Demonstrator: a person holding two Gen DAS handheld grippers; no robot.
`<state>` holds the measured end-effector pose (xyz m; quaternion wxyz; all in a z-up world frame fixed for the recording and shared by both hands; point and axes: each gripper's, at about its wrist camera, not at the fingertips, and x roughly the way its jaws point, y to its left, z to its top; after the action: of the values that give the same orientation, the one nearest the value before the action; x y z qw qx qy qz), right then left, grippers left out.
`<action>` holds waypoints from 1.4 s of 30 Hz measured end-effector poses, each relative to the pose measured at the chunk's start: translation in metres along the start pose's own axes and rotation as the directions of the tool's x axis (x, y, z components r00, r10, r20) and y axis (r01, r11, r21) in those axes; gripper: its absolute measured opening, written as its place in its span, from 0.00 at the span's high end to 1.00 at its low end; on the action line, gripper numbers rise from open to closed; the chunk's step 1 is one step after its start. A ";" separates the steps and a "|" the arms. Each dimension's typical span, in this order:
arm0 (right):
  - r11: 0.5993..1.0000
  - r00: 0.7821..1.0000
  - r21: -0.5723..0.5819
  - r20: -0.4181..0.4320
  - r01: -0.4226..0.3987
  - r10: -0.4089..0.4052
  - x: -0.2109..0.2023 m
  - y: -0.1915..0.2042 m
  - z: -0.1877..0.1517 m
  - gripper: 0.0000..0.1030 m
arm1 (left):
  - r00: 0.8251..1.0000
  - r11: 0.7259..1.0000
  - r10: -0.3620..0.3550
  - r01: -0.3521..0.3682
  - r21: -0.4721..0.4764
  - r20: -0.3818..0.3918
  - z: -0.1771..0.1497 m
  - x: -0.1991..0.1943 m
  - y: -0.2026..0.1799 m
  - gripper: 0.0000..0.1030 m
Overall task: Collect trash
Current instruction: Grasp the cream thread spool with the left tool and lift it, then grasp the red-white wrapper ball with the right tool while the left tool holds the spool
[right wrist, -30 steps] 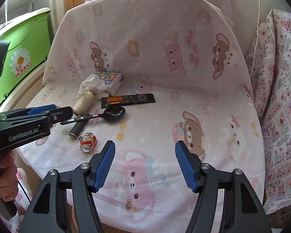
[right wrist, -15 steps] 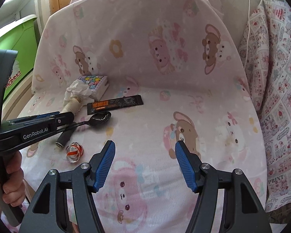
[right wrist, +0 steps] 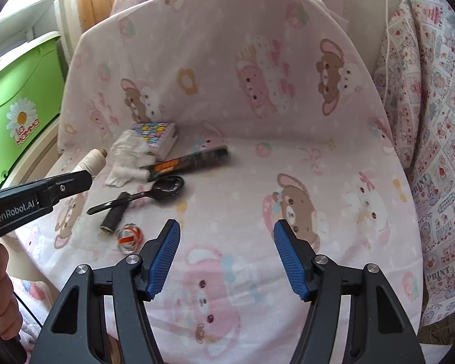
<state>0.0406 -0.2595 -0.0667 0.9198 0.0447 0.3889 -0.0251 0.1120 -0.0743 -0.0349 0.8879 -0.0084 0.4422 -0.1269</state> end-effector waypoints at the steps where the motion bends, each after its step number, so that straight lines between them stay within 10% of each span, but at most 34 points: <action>1: 1.000 1.000 -0.006 0.006 -0.009 0.009 -0.002 0.003 0.000 0.35 | 1.000 1.000 0.015 -0.015 0.001 0.006 -0.001 -0.001 0.002 0.77; 17: 0.983 0.984 -0.044 -0.005 -0.181 0.180 0.003 0.048 -0.003 0.36 | 1.000 0.994 0.010 -0.007 -0.109 0.024 -0.013 -0.010 0.046 0.77; 42: 0.960 0.957 0.005 -0.070 -0.281 0.281 0.032 0.049 -0.002 0.90 | 0.986 0.996 0.080 -0.074 -0.043 0.147 -0.025 -0.038 0.045 0.77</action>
<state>0.0658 -0.2114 -0.0881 0.9001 0.0981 0.4106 0.1082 0.0801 -0.0195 -0.0260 0.9222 -0.0172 0.3772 -0.0831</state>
